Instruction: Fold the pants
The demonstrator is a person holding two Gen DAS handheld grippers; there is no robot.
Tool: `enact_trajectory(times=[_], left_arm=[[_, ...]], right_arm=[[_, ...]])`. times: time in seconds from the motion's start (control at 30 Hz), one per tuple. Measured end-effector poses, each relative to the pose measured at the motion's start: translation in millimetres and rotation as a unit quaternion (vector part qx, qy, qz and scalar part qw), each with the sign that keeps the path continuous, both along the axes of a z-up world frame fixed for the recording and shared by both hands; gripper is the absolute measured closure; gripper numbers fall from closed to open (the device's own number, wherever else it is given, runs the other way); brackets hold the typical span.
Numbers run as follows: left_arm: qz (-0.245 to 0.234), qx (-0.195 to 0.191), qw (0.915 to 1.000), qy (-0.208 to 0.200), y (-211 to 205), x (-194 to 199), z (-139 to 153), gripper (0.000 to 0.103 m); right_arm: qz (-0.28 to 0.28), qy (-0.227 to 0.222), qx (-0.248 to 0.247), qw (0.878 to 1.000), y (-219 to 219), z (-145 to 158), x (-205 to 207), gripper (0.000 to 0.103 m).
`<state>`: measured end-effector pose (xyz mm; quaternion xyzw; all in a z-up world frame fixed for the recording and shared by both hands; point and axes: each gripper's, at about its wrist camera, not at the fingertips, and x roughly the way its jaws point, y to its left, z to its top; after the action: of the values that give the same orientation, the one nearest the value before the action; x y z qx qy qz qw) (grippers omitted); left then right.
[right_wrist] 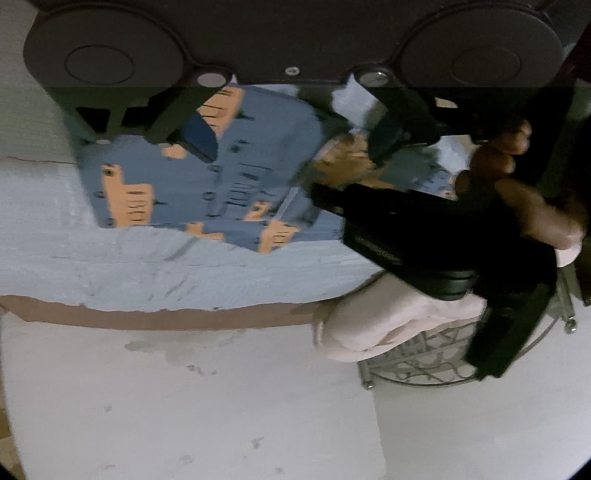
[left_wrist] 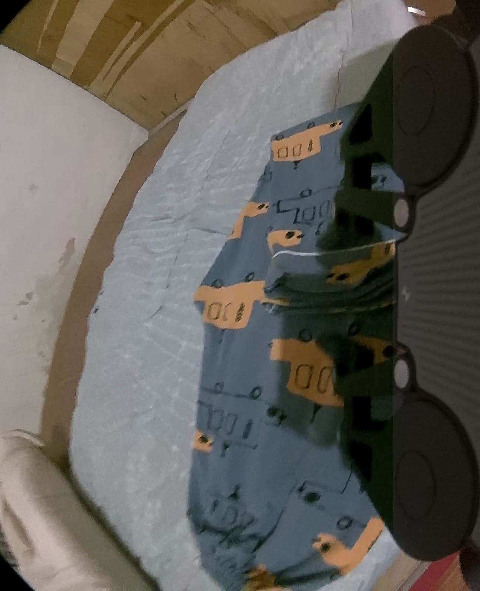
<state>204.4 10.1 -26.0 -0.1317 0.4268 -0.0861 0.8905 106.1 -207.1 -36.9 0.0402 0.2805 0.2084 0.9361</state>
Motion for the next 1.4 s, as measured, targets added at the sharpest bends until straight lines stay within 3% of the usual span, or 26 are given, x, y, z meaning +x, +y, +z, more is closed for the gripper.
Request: enact_trajectory(times=[0.1,0.13,0.4,0.77,0.9,1.07,1.4], left_arm=[[0.011,0.038,0.9989,-0.027,-6.7,-2.7,4.7,0.005],[0.018,0.052,0.9979,-0.036,-9.9,-2.8,4.6,0.003],[0.038,0.124,0.9912,-0.028,-27.1,15.9,-17.9,0.002],[0.062,0.122,0.9901,-0.029,-12.8,32.5,-31.8,0.0],[0.059,0.13,0.989,-0.039,-13.5,23.5,-33.8,0.0],[0.051,0.15,0.9857,-0.056,-12.9,-6.1,-28.8,0.001],[0.044,0.161,0.9822,-0.085,-17.7,-61.1,-27.2,0.001]], right_arm=[[-0.027,-0.004,-0.004,1.0,-14.2,-3.1,-0.3,0.002],[-0.04,-0.006,-0.008,0.999,-19.1,-4.3,0.2,0.001],[-0.132,-0.01,-0.1,0.986,-55.1,-26.3,30.5,0.001],[-0.157,0.0,-0.131,0.979,-99.5,-32.5,122.2,0.001],[-0.162,0.035,-0.125,0.978,-102.2,-46.8,137.7,0.001],[-0.16,0.027,-0.133,0.978,-97.5,-44.3,116.4,0.001],[-0.198,-0.037,-0.132,0.971,-94.0,-42.8,19.3,0.001]])
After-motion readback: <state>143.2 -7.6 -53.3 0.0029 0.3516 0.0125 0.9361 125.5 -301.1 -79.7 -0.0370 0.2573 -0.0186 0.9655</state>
